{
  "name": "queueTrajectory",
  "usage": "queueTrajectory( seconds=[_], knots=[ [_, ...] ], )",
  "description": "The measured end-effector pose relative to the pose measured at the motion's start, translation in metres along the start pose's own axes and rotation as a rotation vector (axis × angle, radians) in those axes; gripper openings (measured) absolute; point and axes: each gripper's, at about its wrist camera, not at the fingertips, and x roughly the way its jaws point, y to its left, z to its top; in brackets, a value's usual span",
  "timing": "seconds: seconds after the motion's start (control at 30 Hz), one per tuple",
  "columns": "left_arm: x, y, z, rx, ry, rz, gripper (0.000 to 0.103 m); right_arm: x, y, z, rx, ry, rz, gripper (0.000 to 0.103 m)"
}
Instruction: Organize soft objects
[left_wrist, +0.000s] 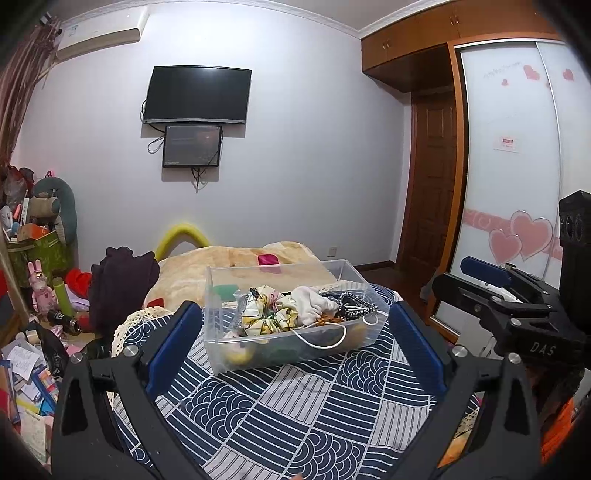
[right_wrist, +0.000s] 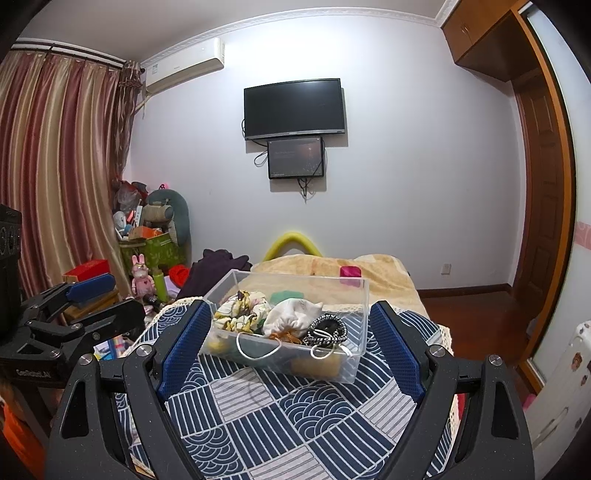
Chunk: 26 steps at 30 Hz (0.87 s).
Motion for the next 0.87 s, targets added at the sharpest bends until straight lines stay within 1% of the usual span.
queueTrajectory(
  seconds=[0.6,0.87],
  knots=[
    [-0.0016,0.0043,-0.0007,-0.021,0.0,-0.003,0.102,0.003,0.0012,-0.0023,0.005,0.011,0.003,0.086],
    [-0.001,0.0018,-0.0015,-0.015,0.005,-0.011,0.103,0.0063,0.0022,-0.0046,0.012,0.025,0.007,0.087]
  ],
)
